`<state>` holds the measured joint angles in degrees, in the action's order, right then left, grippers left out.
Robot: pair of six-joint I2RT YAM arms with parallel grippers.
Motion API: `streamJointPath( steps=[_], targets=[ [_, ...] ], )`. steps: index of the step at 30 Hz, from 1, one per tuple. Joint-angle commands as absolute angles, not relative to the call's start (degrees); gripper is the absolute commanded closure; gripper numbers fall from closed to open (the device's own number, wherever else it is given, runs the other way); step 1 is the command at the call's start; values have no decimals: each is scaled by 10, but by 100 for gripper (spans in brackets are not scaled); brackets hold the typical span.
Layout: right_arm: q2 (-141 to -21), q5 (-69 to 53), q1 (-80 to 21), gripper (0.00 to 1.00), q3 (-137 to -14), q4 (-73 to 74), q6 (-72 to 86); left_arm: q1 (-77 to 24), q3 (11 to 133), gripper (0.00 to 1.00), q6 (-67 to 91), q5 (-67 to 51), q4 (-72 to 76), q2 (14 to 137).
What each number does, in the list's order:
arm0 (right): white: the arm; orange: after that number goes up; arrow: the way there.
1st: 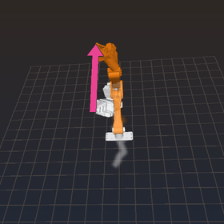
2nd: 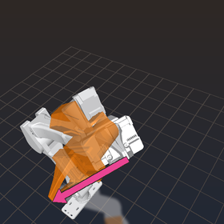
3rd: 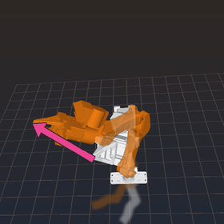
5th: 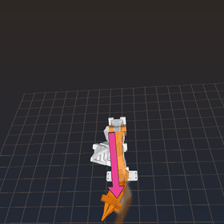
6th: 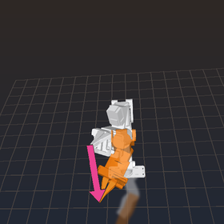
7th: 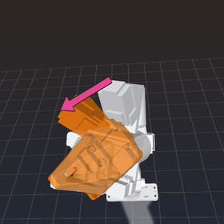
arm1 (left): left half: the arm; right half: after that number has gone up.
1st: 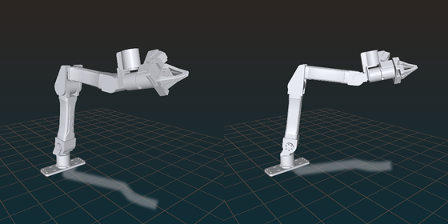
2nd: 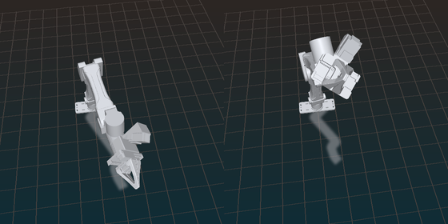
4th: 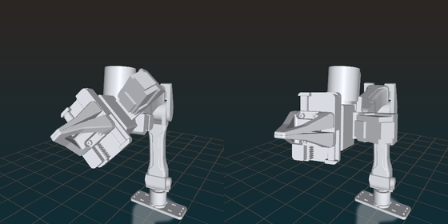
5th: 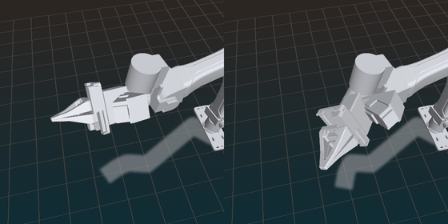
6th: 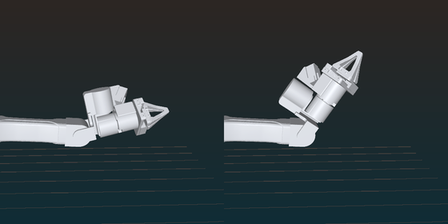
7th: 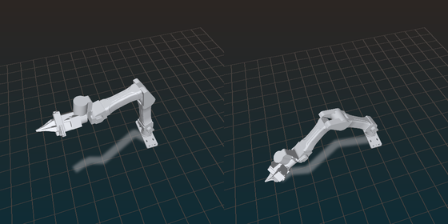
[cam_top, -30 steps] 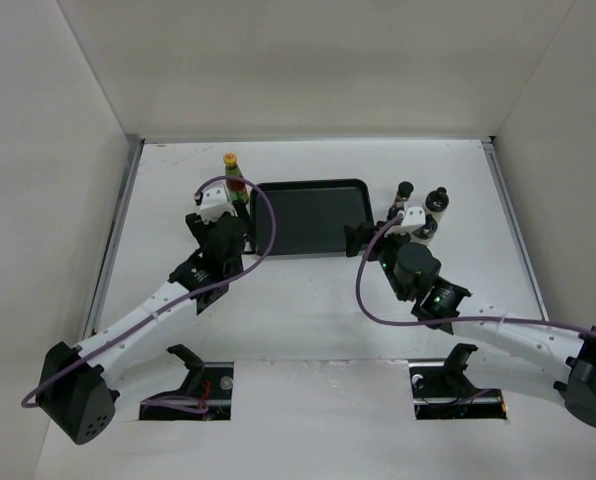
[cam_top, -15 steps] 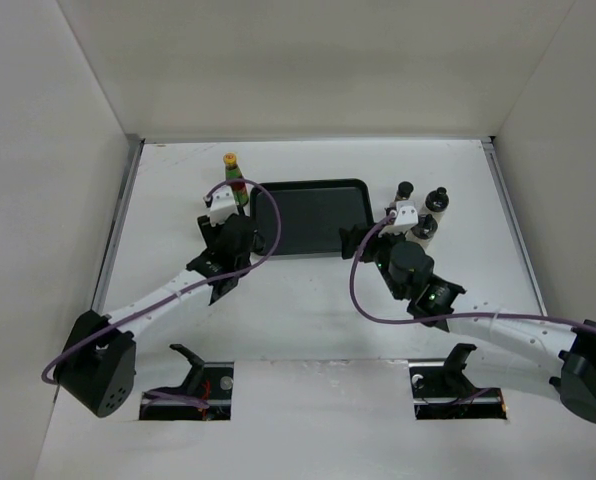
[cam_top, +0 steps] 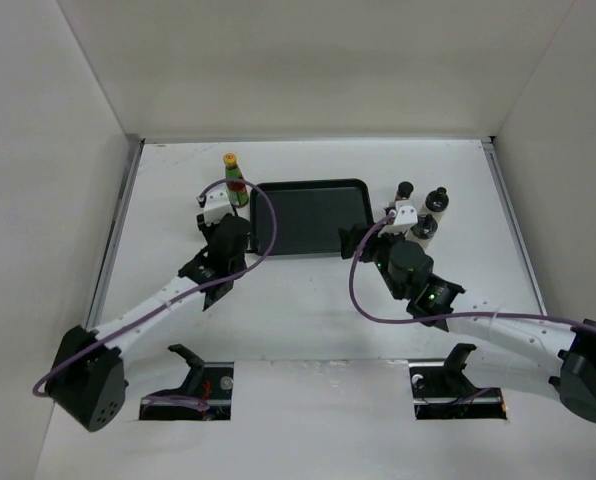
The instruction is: Organize the condiment bottles
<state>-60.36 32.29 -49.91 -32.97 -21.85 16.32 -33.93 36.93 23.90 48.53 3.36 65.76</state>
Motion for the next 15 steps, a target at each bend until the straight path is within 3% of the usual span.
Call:
streamJointPath(
  steps=[1,6,15],
  targets=[
    [-589,316,-502,10,-347,-236,171,-359,402,83,218,517,83,566],
    [-581,316,-498,10,-344,-236,173,-372,466,83,209,484,118,619],
    [-547,325,-455,11,-324,-228,196,-368,631,83,207,396,209,865]
  ],
)
